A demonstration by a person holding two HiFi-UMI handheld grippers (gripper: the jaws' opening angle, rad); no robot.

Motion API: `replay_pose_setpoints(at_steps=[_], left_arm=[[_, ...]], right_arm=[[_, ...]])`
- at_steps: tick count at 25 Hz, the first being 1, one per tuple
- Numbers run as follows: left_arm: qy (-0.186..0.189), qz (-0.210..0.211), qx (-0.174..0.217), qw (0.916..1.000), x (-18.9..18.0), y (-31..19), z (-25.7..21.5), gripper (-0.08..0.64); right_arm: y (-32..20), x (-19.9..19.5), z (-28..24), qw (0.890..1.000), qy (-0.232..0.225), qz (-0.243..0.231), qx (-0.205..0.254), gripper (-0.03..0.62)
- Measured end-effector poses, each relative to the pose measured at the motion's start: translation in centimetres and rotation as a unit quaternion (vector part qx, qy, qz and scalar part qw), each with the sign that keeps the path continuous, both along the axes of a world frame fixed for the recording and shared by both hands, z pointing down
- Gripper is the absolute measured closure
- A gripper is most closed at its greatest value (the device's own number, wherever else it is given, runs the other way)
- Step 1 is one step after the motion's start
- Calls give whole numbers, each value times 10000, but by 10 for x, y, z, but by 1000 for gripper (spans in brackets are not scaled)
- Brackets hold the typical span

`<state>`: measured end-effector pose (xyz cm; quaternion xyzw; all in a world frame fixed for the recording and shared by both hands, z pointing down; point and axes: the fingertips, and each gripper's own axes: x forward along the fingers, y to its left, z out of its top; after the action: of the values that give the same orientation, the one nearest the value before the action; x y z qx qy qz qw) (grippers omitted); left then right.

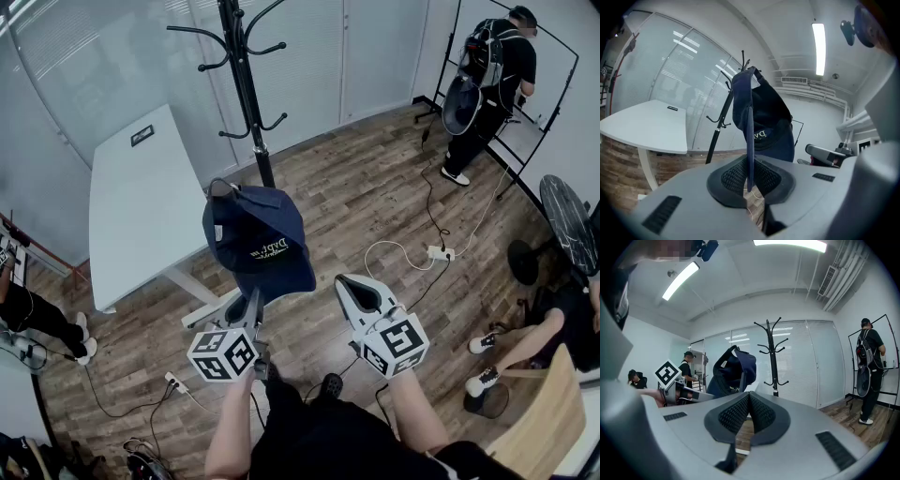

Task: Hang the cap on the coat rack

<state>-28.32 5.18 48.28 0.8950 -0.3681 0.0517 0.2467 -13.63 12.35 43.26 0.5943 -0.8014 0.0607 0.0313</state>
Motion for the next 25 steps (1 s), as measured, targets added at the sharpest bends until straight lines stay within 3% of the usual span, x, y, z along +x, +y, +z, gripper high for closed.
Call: replay_pose_setpoints(at_steps=[7,25], left_arm=[[-106,46,-12,9999,5,6,2,531],[-106,192,-198,9996,50,15,2,531]], right_arm=[[4,4,-1,10000,93,13,-15,561],[17,29,-6,9992,-298,-222,121,560]])
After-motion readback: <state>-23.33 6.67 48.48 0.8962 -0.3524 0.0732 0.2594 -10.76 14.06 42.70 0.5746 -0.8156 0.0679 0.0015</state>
